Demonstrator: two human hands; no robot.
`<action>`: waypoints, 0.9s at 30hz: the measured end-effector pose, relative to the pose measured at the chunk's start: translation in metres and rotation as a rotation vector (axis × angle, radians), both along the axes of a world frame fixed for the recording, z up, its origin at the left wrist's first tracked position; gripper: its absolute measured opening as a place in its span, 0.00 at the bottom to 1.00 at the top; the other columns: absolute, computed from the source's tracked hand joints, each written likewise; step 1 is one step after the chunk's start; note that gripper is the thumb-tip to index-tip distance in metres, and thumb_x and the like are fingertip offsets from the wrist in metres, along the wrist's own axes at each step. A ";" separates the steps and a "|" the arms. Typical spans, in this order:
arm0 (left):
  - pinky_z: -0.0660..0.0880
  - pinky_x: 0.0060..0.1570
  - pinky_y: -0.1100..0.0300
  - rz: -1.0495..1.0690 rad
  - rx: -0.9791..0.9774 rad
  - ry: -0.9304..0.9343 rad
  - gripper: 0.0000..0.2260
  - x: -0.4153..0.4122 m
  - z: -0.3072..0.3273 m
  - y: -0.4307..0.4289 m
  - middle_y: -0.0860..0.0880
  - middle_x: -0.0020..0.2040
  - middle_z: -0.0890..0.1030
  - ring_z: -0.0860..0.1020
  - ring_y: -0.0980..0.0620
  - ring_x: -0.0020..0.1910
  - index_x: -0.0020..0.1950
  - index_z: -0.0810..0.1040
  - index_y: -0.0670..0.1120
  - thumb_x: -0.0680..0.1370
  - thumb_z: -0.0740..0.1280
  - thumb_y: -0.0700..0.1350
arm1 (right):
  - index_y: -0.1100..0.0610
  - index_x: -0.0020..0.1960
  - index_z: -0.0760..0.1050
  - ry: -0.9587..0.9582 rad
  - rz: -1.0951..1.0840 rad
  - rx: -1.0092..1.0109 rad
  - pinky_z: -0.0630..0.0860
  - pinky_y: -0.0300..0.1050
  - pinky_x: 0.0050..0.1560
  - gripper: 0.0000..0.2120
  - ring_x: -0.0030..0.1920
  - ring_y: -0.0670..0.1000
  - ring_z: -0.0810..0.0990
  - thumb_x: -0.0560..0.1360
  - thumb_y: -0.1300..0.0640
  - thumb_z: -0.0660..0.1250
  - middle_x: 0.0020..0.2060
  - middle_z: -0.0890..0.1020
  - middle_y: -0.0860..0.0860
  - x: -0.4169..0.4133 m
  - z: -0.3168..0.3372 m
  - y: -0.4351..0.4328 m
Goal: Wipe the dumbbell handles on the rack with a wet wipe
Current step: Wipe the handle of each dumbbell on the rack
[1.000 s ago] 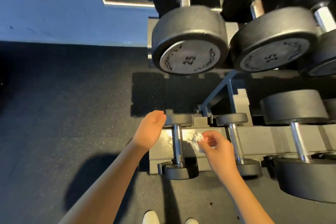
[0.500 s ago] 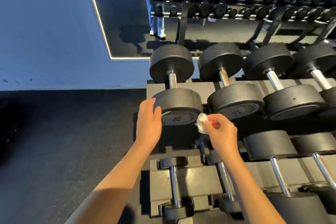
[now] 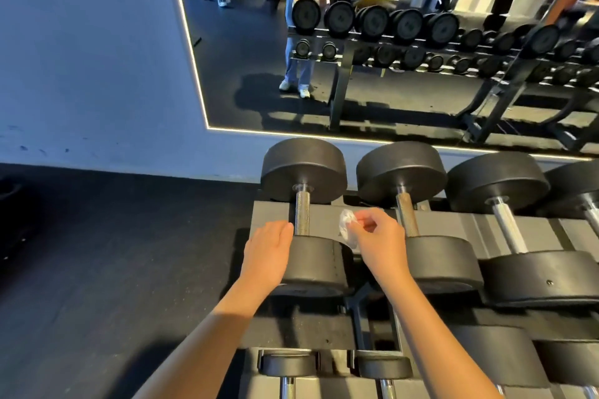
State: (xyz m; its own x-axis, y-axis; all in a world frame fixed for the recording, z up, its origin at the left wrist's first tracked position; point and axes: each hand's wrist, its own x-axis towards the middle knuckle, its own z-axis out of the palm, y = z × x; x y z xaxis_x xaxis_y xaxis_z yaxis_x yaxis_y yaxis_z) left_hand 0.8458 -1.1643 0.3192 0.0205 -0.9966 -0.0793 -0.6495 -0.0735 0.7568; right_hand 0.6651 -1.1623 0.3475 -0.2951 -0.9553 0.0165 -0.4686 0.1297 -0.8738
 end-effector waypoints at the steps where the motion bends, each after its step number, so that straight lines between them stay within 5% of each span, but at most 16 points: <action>1: 0.70 0.58 0.52 0.018 0.022 0.040 0.14 0.000 0.000 -0.006 0.51 0.51 0.75 0.73 0.51 0.51 0.55 0.74 0.47 0.83 0.51 0.50 | 0.51 0.45 0.77 0.019 0.022 0.025 0.75 0.42 0.44 0.01 0.43 0.48 0.78 0.75 0.55 0.69 0.39 0.80 0.48 0.003 -0.001 -0.007; 5: 0.68 0.64 0.49 0.003 0.042 0.101 0.16 0.006 -0.006 -0.031 0.50 0.59 0.75 0.73 0.50 0.57 0.64 0.72 0.48 0.83 0.51 0.52 | 0.53 0.48 0.78 0.059 0.075 0.078 0.71 0.34 0.40 0.02 0.43 0.46 0.77 0.75 0.58 0.68 0.41 0.79 0.48 0.013 -0.006 -0.032; 13: 0.70 0.60 0.40 0.100 0.157 0.413 0.12 0.014 -0.024 -0.061 0.47 0.48 0.76 0.76 0.43 0.52 0.43 0.71 0.55 0.76 0.54 0.60 | 0.53 0.46 0.76 0.099 0.094 0.138 0.68 0.32 0.39 0.02 0.41 0.43 0.75 0.75 0.59 0.68 0.40 0.78 0.48 0.030 -0.010 -0.057; 20: 0.68 0.59 0.61 0.218 0.273 0.809 0.08 0.011 -0.032 -0.063 0.57 0.48 0.76 0.73 0.59 0.51 0.47 0.73 0.57 0.82 0.57 0.47 | 0.53 0.46 0.75 0.124 0.035 0.201 0.67 0.32 0.36 0.02 0.39 0.43 0.74 0.75 0.59 0.68 0.39 0.77 0.47 0.047 -0.024 -0.076; 24: 0.70 0.60 0.58 0.141 0.198 0.681 0.09 0.015 -0.027 -0.060 0.55 0.51 0.78 0.76 0.58 0.53 0.52 0.75 0.56 0.83 0.56 0.49 | 0.51 0.47 0.75 0.113 0.000 0.182 0.68 0.32 0.37 0.04 0.41 0.43 0.75 0.75 0.58 0.69 0.40 0.78 0.46 0.055 -0.023 -0.091; 27: 0.63 0.54 0.72 0.074 0.174 0.509 0.14 0.017 -0.021 -0.058 0.63 0.49 0.72 0.72 0.66 0.51 0.66 0.71 0.51 0.84 0.52 0.50 | 0.52 0.45 0.76 0.191 0.112 0.284 0.68 0.34 0.38 0.05 0.41 0.45 0.75 0.73 0.59 0.71 0.39 0.78 0.46 0.058 -0.027 -0.094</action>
